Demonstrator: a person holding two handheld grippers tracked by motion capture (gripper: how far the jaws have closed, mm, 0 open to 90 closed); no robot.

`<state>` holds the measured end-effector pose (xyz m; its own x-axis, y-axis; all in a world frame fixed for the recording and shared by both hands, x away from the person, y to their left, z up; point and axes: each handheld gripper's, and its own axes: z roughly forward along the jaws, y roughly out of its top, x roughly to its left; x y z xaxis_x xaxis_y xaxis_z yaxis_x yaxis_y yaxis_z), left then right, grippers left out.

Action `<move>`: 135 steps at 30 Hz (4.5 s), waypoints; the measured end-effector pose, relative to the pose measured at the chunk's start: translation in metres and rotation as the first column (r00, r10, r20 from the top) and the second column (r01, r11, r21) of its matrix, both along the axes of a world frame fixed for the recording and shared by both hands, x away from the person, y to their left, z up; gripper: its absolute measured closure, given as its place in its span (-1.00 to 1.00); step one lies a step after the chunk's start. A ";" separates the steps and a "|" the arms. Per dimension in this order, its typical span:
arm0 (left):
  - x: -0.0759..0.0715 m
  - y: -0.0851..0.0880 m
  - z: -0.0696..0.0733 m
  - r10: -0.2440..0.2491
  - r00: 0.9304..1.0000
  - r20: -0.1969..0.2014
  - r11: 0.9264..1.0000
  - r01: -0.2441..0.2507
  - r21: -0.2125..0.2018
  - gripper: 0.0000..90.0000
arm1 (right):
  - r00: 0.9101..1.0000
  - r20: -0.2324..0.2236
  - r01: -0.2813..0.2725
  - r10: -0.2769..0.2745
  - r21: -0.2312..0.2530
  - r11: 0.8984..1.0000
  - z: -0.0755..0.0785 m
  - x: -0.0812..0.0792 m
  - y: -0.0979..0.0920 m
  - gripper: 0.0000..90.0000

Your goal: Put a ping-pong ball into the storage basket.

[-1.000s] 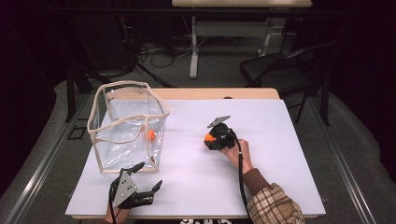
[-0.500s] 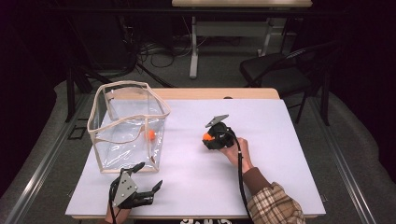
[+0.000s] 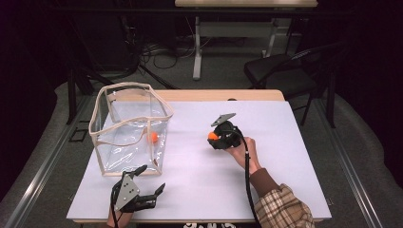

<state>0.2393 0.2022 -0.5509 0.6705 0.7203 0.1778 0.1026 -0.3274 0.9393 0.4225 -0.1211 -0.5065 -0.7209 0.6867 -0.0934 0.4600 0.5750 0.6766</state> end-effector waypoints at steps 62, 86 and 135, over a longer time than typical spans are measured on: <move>0.000 0.000 0.000 -0.001 1.000 0.002 1.000 0.001 0.004 -0.66 | 0.996 0.078 -0.036 0.035 0.015 0.999 0.062 -0.006 0.000 0.12; 0.000 0.000 0.000 -0.003 1.000 0.002 1.000 0.003 0.003 -0.66 | 0.995 0.092 -0.032 0.029 0.039 0.999 0.075 -0.001 0.001 0.12; 0.000 0.000 0.000 -0.005 1.000 -0.001 1.000 0.005 0.005 -0.66 | 0.991 0.121 -0.066 0.058 0.063 0.996 0.092 0.011 0.030 0.12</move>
<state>0.2395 0.2018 -0.5507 0.6744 0.7158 0.1811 0.1015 -0.3328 0.9375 0.4331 -0.0910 -0.4141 -0.7486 0.6489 -0.1363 0.3388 0.5512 0.7625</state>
